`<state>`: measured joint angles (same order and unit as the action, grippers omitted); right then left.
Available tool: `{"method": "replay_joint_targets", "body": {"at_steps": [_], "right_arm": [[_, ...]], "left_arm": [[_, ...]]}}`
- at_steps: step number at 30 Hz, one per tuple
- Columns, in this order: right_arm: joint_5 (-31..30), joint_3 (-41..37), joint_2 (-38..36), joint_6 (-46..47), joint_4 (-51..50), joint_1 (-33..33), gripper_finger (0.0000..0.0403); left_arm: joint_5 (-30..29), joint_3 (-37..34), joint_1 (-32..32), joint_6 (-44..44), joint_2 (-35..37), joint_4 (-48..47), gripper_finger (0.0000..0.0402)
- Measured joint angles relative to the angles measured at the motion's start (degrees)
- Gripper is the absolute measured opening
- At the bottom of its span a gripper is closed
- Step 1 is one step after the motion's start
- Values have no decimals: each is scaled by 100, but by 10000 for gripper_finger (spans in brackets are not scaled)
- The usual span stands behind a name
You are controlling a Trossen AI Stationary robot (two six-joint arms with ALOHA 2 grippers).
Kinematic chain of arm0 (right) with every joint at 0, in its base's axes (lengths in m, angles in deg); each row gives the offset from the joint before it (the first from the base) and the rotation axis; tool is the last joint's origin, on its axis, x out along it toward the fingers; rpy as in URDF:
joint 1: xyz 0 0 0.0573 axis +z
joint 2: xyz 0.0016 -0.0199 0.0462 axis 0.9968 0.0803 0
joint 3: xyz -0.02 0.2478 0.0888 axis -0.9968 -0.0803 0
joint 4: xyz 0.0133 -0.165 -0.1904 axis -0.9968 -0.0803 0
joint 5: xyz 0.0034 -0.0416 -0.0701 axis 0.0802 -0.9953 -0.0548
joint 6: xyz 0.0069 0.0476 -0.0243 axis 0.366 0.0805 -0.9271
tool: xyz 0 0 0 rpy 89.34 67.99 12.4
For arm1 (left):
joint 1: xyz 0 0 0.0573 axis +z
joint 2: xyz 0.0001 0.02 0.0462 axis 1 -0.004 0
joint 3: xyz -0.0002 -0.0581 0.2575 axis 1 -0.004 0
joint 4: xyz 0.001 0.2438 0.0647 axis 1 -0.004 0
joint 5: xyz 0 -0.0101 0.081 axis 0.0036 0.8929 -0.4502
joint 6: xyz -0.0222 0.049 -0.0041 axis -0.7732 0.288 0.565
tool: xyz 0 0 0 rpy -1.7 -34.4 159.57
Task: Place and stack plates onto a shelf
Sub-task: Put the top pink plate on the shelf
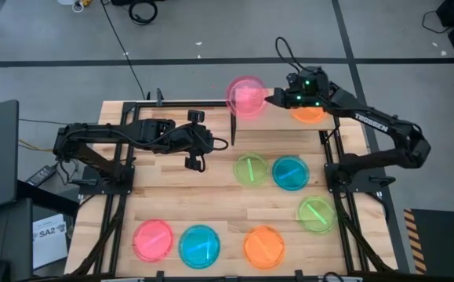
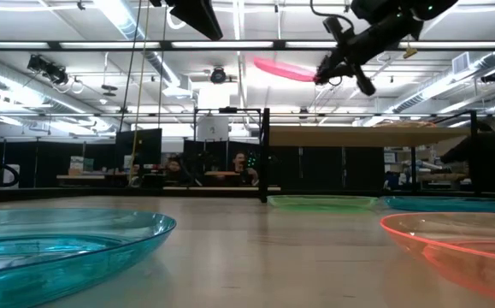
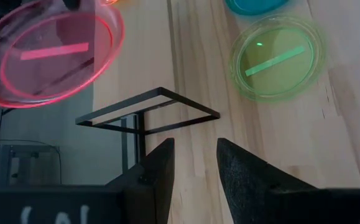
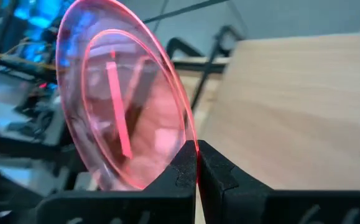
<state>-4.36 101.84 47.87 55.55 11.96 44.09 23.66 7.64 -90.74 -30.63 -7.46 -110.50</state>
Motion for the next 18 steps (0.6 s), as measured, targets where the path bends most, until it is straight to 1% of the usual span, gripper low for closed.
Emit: {"method": "replay_joint_targets", "body": {"at_steps": [6, 11, 18], "right_arm": [[-588, -1, -352, -346, -965, -163, 7], [-1026, 0, -339, -610, -1611, -229, 7], [-1043, 0, -28, -621, -1625, -237, 8]], "left_arm": [[31, -1, 0, 0, 0, 2, 128], [83, 0, 0, 0, 0, 4, 128], [85, 0, 0, -1, 0, 4, 128]]}}
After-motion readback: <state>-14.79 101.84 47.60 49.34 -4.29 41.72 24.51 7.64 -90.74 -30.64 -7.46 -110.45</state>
